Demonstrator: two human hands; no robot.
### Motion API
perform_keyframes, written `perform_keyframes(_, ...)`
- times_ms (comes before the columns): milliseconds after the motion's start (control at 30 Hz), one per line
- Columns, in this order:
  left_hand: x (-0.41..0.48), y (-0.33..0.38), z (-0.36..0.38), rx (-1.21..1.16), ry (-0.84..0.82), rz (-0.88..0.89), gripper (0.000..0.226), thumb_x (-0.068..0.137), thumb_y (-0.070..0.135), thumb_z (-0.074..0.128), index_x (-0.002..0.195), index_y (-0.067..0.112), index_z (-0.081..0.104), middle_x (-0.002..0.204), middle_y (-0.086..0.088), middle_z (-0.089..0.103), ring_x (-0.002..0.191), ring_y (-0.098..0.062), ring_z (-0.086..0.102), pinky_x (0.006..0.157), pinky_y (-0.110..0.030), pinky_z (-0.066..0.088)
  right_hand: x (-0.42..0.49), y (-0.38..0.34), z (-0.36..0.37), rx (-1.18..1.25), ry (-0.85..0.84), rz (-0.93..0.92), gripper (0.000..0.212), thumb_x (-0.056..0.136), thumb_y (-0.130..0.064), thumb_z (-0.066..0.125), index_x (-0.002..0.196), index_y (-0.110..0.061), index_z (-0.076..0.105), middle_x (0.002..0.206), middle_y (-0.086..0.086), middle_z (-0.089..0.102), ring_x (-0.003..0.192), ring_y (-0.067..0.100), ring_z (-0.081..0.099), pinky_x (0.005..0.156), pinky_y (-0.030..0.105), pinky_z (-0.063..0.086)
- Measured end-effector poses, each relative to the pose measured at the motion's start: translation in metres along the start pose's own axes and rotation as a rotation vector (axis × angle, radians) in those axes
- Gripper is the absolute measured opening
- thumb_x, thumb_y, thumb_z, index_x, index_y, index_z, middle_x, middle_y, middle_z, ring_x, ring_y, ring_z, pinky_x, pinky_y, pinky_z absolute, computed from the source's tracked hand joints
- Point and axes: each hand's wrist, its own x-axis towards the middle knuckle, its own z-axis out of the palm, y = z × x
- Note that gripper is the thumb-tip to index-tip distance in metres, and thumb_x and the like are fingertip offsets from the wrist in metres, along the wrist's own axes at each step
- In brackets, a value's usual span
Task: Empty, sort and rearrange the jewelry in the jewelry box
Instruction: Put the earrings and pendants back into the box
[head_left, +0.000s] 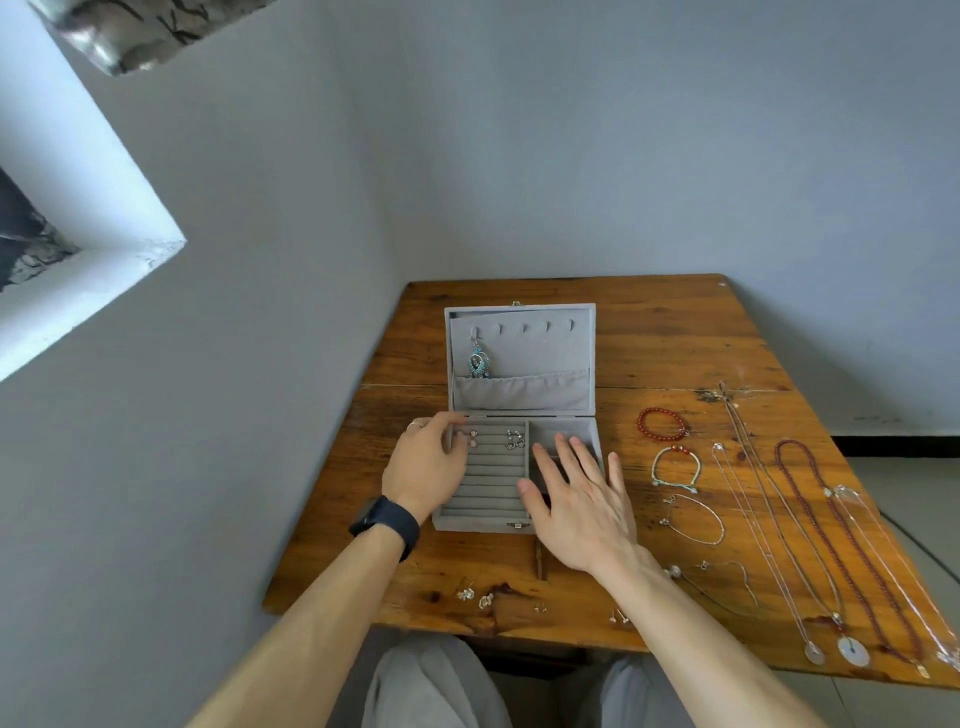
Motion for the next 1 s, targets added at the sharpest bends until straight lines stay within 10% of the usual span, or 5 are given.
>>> perform_keyframes(300, -0.109, -0.068, 0.012, 0.286, 0.079, -0.033, 0.059, 0.104, 0.050, 0.031, 0.158, 0.028, 0.025, 0.164, 0.002, 0.023, 0.152, -0.017, 0.015, 0.123, -0.044, 0.015, -0.041, -0.021, -0.004, -0.039, 0.207, -0.167, 0.059, 0.102, -0.051, 0.024, 0.150, -0.022, 0.044, 0.161, 0.003, 0.033, 0.154, 0.021, 0.016, 0.123, 0.057, 0.013)
perform_keyframes(1000, -0.117, -0.079, 0.022, 0.363, 0.019, -0.058, 0.058, 0.104, 0.049, 0.015, 0.159, 0.029, 0.012, 0.168, 0.003, 0.006, 0.154, -0.016, 0.000, 0.122, -0.046, -0.002, -0.108, -0.061, 0.008, 0.077, 0.226, -0.283, 0.008, 0.088, -0.032, 0.074, 0.096, -0.032, 0.072, 0.096, -0.017, 0.068, 0.100, 0.012, 0.057, 0.082, 0.034, 0.044)
